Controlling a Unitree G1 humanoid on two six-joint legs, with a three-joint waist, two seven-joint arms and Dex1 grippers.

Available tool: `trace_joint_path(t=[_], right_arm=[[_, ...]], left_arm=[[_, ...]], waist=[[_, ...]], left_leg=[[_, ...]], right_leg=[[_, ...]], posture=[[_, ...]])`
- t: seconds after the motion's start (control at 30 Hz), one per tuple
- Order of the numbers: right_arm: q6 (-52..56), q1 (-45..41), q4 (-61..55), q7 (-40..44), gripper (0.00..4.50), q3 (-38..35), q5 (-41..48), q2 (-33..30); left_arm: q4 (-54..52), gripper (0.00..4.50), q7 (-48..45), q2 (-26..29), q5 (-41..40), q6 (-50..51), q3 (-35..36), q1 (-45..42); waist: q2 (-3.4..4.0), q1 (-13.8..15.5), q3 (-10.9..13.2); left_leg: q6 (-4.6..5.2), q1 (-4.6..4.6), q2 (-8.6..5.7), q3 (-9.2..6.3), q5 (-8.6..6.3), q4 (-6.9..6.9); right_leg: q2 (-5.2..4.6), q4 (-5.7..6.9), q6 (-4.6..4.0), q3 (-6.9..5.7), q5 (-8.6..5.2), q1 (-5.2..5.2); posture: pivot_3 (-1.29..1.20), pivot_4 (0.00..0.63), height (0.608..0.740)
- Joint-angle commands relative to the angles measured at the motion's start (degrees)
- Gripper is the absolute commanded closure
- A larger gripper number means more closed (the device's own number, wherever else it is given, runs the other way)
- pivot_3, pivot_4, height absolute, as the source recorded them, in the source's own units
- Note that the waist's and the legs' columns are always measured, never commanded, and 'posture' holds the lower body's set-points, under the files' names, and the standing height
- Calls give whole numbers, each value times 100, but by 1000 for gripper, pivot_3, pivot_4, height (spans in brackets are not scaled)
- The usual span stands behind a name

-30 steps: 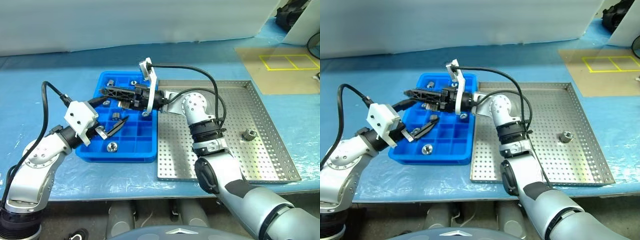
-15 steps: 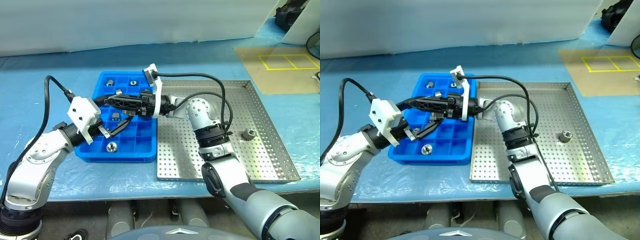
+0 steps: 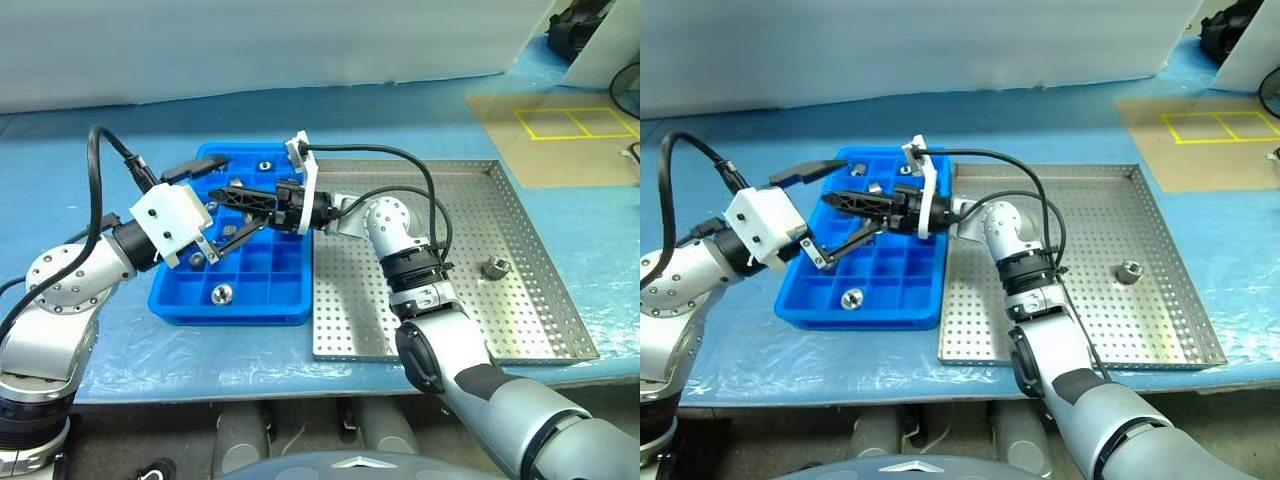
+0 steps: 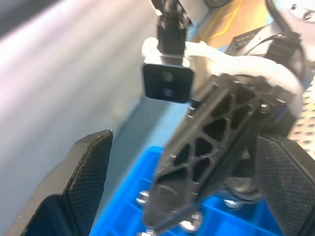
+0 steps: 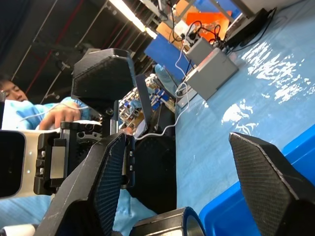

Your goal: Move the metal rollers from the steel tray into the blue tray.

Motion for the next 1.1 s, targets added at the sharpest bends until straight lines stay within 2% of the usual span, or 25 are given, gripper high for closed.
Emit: trace_joint_path(t=[0.03, 0.33, 0.43, 0.63, 0.9, 1.1], right_arm=[[-24, -172, -77, -46, 1062, -52, 96, 128], [74, -396, -48, -162, 1062, -253, 262, 201], [199, -506, 18, -236, 1062, -358, 357, 263], [-86, -760, -153, -118, 1062, -98, 51, 171], [826, -691, -755, 130, 1062, -193, 603, -351], [486, -256, -1036, 438, 1062, 305, 131, -1078]], left_arm=[[-1, 42, 178, -123, -66, -44, 256, 2], [24, 42, 204, -356, -400, 221, 285, 327], [111, 42, 222, -378, -300, 142, 245, 341], [505, 42, 348, -333, 111, -76, 296, 463], [574, 42, 501, -423, 184, -128, 381, 497], [491, 42, 501, -457, 128, -102, 372, 585]], waist=[[0, 3, 0], [1, 10, 1], [1, 9, 1], [2, -6, 1], [1, 25, 1], [-1, 45, -1]], left_leg=[[-8, 0, 4, 0, 5, 0], [-28, 2, 29, 0, 16, 0], [-27, 2, 29, -1, 16, 0], [-34, 2, 34, -1, 20, 0], [-32, 0, 35, -1, 19, -2], [-36, 7, 36, -1, 22, -1]], right_leg=[[5, 0, -3, 0, 1, 0], [28, 2, -27, -1, 7, -7], [28, 2, -29, 0, 9, -7], [32, 2, -32, 0, 11, -9], [35, -3, -33, 0, 11, -8], [35, 0, -33, 0, 12, -3]], posture=[[-338, 150, 740], [-347, 150, 740], [-350, 150, 740], [-352, 150, 740], [-347, 150, 740], [-353, 150, 740]])
